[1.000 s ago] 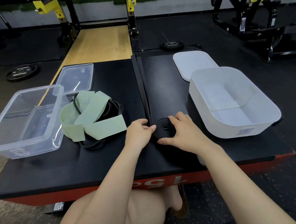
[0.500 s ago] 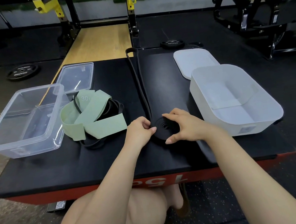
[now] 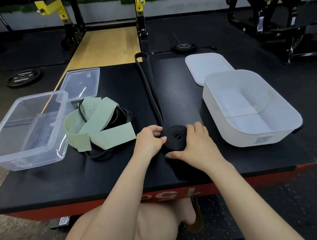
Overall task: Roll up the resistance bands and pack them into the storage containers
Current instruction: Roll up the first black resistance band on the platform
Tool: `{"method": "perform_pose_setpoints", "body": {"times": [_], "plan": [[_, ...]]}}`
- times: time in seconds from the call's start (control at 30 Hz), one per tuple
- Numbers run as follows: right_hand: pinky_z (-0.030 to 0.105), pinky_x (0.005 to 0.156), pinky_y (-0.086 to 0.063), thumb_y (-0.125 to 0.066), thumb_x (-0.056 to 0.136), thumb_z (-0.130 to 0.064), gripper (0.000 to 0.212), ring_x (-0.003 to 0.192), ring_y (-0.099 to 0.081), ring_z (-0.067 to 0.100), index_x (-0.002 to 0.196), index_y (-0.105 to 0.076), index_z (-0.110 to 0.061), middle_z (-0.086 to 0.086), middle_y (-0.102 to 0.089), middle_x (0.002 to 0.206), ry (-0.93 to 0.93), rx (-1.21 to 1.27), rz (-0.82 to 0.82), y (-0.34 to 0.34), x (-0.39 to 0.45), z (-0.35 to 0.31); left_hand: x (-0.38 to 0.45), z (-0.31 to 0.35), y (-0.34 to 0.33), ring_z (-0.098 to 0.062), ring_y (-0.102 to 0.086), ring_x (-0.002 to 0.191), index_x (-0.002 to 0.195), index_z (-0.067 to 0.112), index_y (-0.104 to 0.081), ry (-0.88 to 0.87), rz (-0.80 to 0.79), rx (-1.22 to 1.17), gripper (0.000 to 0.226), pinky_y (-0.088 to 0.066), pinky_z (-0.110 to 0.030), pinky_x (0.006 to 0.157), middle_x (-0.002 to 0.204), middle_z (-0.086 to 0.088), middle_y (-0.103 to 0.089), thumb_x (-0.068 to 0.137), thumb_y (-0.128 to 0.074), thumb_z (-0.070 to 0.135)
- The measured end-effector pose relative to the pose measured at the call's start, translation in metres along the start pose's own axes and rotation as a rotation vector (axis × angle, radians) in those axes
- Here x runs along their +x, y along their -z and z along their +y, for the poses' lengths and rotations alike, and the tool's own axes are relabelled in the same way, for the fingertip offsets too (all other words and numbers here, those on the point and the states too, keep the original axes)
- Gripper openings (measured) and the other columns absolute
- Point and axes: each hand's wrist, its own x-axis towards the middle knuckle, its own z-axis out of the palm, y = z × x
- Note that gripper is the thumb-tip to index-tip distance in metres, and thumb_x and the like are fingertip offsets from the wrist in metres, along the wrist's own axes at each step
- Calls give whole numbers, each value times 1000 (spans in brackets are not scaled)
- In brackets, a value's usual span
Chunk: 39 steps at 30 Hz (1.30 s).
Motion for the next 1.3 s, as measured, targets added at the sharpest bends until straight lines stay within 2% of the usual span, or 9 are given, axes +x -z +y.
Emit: {"method": "perform_pose_setpoints", "body": {"times": [0.1, 0.23, 0.47, 0.57, 0.63, 0.77, 0.93, 1.13, 1.3], "plan": [[31, 93, -38, -65, 67, -70, 87, 114, -36, 23, 121, -40, -7, 6, -39, 122, -23, -48, 91, -10, 0, -8, 0, -1, -1, -17, -60, 106, 120, 13, -61, -18, 0, -13, 37, -45, -30, 100, 114, -4, -65, 84, -66, 8], [30, 92, -35, -65, 74, -61, 79, 113, -37, 24, 125, -41, -6, 8, -41, 123, -9, -47, 155, -16, 2, -5, 1, -1, -1, -16, -60, 105, 119, 10, -62, -35, -24, -40, 36, -45, -31, 101, 113, -6, -65, 83, -66, 5], [28, 102, -33, -70, 75, -53, 89, 126, -28, 19, 143, -29, -13, 2, -34, 133, 70, 74, 16, -8, 10, 9, -1, 0, 3, -12, -57, 95, 115, 10, -58, 7, -55, -95, 39, -46, -25, 91, 106, -2, -62, 79, -70, 5], [27, 103, -31, -72, 73, -53, 93, 127, -27, 18, 146, -27, -15, 1, -34, 135, 121, 82, -34, -3, 15, 14, -2, 0, 5, -13, -57, 98, 124, 15, -51, 22, -48, -100, 48, -44, -25, 87, 109, 0, -61, 81, -71, 11], [25, 104, -28, -73, 73, -51, 97, 130, -25, 16, 148, -24, -14, 0, -33, 138, 156, 89, -92, 1, 18, 18, -1, -1, 5, -14, -57, 103, 132, 15, -49, 21, -43, -69, 51, -44, -27, 92, 110, 1, -62, 84, -68, 17], [23, 107, -23, -76, 73, -48, 100, 132, -24, 15, 150, -22, -14, -1, -32, 140, 207, 94, -196, 10, 25, 23, -1, -1, 2, -20, -60, 107, 128, 17, -56, 5, -47, -50, 43, -46, -38, 100, 110, -3, -65, 86, -64, 20], [23, 109, -23, -78, 72, -44, 100, 133, -24, 14, 150, -22, -17, -3, -30, 143, 273, 58, -285, 17, 33, 28, 0, -1, 2, -15, -59, 101, 113, 14, -63, -9, -8, -52, 27, -44, -25, 91, 106, -3, -63, 86, -65, 16], [25, 111, -22, -79, 72, -41, 102, 136, -21, 15, 151, -18, -18, -4, -26, 148, 288, 50, -303, 17, 35, 30, 1, -1, 0, -16, -61, 101, 100, 11, -62, -33, -5, -42, 17, -46, -29, 96, 105, -5, -66, 84, -66, 10], [34, 113, -28, -79, 71, -44, 107, 142, -17, 17, 151, -14, -15, -2, -20, 154, 152, 56, -182, 14, 20, 23, 3, 1, -2, -11, -59, 93, 110, 11, -57, -2, 11, -95, 28, -47, -25, 92, 103, 0, -63, 84, -64, 5]]}}
